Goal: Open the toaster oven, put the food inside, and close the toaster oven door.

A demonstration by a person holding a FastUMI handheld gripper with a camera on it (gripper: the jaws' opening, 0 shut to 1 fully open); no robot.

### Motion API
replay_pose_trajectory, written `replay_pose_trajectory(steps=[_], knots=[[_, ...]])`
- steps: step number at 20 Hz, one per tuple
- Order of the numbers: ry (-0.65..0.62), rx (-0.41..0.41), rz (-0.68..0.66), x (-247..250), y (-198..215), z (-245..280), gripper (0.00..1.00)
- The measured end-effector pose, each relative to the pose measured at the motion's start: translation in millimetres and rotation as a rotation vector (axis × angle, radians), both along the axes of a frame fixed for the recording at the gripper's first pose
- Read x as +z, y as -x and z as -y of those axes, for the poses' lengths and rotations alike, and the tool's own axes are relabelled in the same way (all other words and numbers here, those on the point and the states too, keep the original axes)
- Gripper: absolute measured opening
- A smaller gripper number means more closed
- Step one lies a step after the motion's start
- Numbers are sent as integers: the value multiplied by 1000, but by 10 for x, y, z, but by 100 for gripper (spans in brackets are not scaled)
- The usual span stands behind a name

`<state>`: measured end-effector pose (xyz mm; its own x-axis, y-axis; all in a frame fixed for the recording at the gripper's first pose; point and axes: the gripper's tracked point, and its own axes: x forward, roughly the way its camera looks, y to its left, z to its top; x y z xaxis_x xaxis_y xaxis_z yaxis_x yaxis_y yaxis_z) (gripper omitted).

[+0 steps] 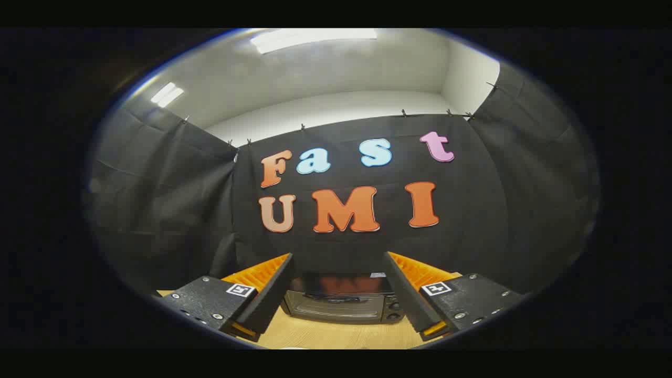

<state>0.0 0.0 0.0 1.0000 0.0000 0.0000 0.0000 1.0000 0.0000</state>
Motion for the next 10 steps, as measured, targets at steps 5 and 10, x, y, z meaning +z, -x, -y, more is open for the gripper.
replay_pose_trajectory(steps=[5,10], knots=[[-2,-2,-7,-54,-71,-17,99],[0,-12,-21,-141,-177,-32,99]])
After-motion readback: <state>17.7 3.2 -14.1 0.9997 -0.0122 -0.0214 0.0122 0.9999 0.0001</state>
